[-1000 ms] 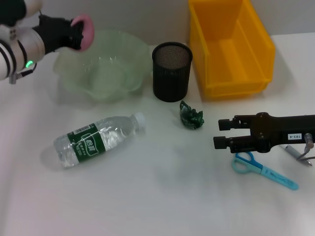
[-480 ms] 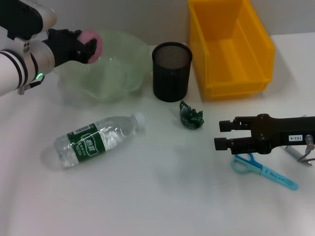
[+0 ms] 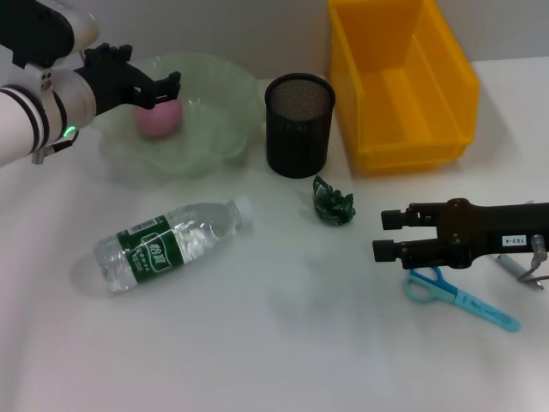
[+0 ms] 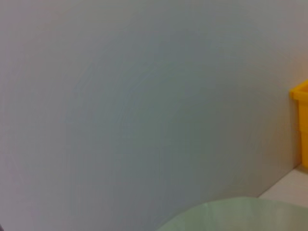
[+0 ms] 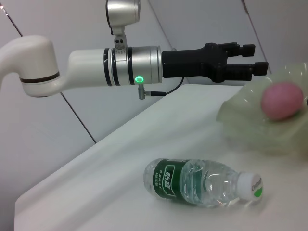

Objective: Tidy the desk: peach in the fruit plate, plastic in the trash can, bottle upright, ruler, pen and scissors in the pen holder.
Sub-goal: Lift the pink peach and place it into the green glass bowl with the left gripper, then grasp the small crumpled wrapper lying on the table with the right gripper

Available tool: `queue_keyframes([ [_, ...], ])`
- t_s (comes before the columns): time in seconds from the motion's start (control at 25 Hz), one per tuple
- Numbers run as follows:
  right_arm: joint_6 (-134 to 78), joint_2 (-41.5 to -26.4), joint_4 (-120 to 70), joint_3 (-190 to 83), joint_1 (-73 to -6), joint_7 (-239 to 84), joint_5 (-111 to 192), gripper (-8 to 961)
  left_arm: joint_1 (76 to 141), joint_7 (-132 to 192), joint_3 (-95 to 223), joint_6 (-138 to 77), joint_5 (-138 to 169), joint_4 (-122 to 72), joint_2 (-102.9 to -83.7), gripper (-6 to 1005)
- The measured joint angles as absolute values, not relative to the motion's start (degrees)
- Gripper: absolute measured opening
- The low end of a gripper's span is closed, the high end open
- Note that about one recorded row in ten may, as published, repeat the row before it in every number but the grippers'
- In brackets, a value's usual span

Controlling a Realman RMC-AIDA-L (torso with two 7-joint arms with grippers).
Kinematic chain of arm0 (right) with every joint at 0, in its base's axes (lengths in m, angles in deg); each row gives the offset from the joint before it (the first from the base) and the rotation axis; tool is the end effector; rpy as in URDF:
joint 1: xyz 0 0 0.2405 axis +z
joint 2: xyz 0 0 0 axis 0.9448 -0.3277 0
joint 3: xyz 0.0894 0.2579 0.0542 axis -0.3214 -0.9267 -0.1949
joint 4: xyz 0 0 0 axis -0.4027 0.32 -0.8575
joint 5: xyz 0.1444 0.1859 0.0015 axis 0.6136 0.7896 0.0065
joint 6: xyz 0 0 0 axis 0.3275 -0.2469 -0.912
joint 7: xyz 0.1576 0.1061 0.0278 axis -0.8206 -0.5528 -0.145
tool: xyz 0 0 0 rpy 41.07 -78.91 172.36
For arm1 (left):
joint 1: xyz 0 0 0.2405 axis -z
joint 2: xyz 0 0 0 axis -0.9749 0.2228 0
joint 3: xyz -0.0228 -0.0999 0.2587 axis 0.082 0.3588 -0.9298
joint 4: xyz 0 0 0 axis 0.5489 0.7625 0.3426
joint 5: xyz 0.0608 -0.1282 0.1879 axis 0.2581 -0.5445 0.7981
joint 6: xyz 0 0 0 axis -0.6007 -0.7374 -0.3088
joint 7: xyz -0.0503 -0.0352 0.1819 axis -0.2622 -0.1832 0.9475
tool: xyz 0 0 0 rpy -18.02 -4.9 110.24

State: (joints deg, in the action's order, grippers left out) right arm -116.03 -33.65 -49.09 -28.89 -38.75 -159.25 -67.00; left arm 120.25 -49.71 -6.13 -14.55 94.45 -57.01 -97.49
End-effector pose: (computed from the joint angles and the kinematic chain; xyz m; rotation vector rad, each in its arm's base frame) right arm 0.3030 0.3577 -0.0283 -2.7782 0.9146 0.7245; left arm -0.2293 0.5408 -0.0744 -2.1666 -0.4653 -0.2368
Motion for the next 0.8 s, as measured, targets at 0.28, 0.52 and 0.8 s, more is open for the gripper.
queue_keyframes([
  [0.28, -115.8, -33.65, -49.1, -28.9, -38.6, -159.3, -67.0, 764, 118.8, -50.9, -1.7, -3.5, 85.8, -58.0, -96.60, 820],
  [0.52, -116.1, -33.54, -49.3, -29.1, -38.5, -159.3, -67.0, 764, 116.5, -59.7, 8.4, 26.1, 84.8, -58.2, -93.13, 846],
  [0.8, -116.5, -33.02, -49.5, -29.2, -38.5, -159.9, -67.0, 765, 113.9, -67.3, 8.5, 46.4, 91.5, -58.0, -90.22, 847],
])
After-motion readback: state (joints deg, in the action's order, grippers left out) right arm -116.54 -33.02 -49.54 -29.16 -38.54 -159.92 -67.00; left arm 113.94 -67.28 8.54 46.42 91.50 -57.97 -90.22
